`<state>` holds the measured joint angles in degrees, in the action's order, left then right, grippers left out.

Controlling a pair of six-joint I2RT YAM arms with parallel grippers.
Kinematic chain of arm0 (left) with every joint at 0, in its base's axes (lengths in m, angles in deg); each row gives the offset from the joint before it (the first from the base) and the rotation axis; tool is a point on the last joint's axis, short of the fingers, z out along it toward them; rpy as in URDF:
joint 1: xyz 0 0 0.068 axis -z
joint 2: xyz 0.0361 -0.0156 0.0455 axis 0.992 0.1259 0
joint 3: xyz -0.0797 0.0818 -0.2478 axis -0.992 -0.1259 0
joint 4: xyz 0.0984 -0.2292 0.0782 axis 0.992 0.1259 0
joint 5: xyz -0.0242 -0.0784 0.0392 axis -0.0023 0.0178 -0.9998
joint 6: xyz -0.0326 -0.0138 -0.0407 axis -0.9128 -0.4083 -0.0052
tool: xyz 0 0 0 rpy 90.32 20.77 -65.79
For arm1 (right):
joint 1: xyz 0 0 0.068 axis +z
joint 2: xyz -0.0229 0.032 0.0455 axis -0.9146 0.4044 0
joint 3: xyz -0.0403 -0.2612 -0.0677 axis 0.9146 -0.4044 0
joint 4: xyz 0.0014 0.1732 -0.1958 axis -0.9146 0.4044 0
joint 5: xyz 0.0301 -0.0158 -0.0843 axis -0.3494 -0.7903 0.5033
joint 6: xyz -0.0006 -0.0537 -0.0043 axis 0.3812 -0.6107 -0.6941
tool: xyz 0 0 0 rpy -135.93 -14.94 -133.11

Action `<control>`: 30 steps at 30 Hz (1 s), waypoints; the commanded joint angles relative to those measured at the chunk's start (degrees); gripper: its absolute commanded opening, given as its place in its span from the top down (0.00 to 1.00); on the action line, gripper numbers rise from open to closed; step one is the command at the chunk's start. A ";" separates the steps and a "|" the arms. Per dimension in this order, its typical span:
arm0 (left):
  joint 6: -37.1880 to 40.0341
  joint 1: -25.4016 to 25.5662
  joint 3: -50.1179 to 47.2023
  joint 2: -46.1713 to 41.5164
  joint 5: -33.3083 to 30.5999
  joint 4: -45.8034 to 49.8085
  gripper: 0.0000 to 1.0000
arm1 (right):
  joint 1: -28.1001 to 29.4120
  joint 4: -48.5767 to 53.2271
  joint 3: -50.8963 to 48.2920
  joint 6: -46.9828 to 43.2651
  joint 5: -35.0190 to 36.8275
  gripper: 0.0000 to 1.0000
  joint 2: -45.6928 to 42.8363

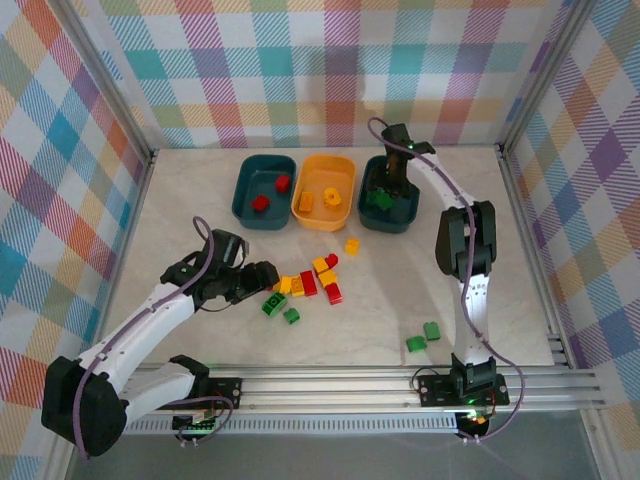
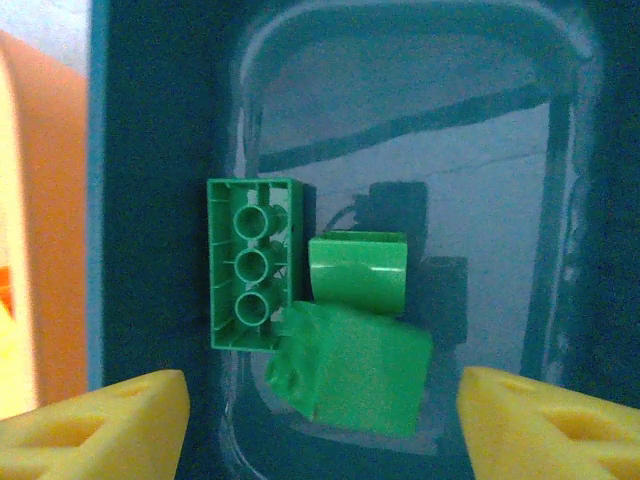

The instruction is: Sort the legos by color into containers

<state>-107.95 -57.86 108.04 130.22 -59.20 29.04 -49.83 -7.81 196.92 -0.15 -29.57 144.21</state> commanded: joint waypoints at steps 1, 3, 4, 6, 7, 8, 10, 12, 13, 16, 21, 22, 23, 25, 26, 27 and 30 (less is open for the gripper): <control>-0.55 0.93 0.43 0.57 -1.36 1.02 0.30 | 0.33 1.72 -1.32 -1.24 2.00 0.26 -6.71; -0.86 1.33 0.79 0.70 -1.28 -0.07 0.30 | 0.77 -0.97 -6.90 -1.69 2.49 0.26 -11.81; -0.87 2.10 1.20 1.01 -1.54 -0.66 0.30 | 1.11 -3.00 -11.36 -1.78 2.61 0.25 -15.58; -0.42 4.03 2.84 2.53 -2.72 -0.87 0.31 | 1.67 -6.73 -19.74 -1.20 1.31 0.26 -21.87; -0.19 5.23 4.12 3.88 -3.76 -0.59 0.31 | 2.39 -8.64 -24.12 -0.59 0.48 0.27 -25.15; -0.03 6.42 5.36 5.25 -4.83 -0.25 0.31 | 3.59 -10.46 -29.07 0.14 0.18 0.28 -28.07; 0.04 7.76 6.81 7.44 -6.68 -0.38 0.32 | 6.63 -12.57 -36.43 1.69 -0.19 0.29 -32.76; -0.86 8.34 7.38 9.13 -6.98 -1.62 0.32 | 9.76 -13.75 -42.00 3.79 0.42 0.30 -35.84; -1.52 8.50 7.51 9.73 -7.12 -2.37 0.33 | 10.97 -14.62 -44.52 5.44 0.37 0.30 -37.18; -3.88 8.84 7.36 10.60 -9.53 -3.11 0.33 | 13.69 -18.15 -50.41 10.48 0.27 0.30 -39.30; -6.13 8.76 7.73 8.26 -18.50 1.28 0.32 | 14.53 -21.35 -51.68 14.98 -4.59 0.25 -34.79; -6.43 8.68 7.14 7.00 -20.24 1.95 0.30 | 14.70 -22.33 -51.30 15.50 -5.21 0.25 -33.38; -6.78 8.54 6.38 5.27 -21.74 2.63 0.26 | 14.80 -23.22 -50.84 15.97 -5.96 0.24 -31.85; -7.21 7.89 4.60 2.11 -23.98 3.39 0.19 | 15.02 -24.27 -49.32 16.64 -6.96 0.24 -28.98; -7.33 7.26 3.67 0.66 -24.47 4.04 0.16 | 15.10 -24.35 -48.27 16.77 -7.05 0.24 -27.40; -7.30 6.65 3.09 -0.39 -24.58 4.63 0.13 | 15.15 -24.41 -47.38 16.81 -7.11 0.24 -26.30; -6.80 4.97 1.78 -2.39 -24.07 6.35 0.09 | 15.15 -23.80 -44.01 16.23 -6.39 0.23 -22.83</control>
<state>-114.42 -51.43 111.64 129.06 -80.60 31.51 -35.01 -29.89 149.03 15.02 -35.05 119.40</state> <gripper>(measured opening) 0.902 0.767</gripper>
